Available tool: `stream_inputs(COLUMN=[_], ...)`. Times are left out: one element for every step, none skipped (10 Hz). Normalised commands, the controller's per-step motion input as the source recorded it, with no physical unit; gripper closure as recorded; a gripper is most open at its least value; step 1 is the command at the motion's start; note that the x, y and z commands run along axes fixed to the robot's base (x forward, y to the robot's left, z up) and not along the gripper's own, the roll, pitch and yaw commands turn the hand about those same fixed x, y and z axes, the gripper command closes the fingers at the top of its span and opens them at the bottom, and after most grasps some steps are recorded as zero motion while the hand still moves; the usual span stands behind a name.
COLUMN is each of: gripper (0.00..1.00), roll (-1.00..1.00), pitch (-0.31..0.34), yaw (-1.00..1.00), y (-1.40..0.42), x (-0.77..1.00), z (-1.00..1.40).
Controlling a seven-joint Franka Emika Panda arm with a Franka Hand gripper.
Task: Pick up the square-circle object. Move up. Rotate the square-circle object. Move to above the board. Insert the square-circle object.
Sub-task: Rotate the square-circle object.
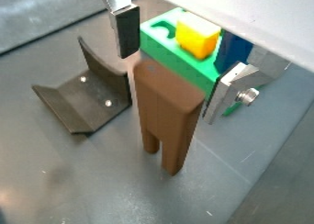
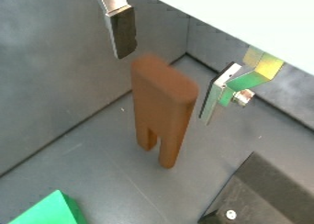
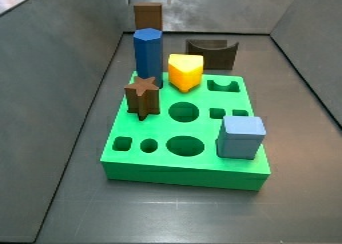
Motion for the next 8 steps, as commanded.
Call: stream_inputs(gripper=[0.00,0.00,0.00,0.00,0.00,0.00,0.00,0.00], roll=[-0.01,-0.01,0.00,0.00,0.00,0.00,0.00,0.00], pitch=[0.062,0.080,0.007,0.007,0.007,0.007,0.007,0.007], yaw=[-0.04,-0.04,1.00,1.00,1.00,1.00,1.00,1.00], y=[0.01,0.01,0.08,0.08,0.04,0.03,0.02,0.01], x=[-0.01,0.00,0.00,0.01,0.02,0.03,0.03,0.03], z=[0.48,0.30,0.00,-0.05,-0.03,-0.02,-0.02,-0.02])
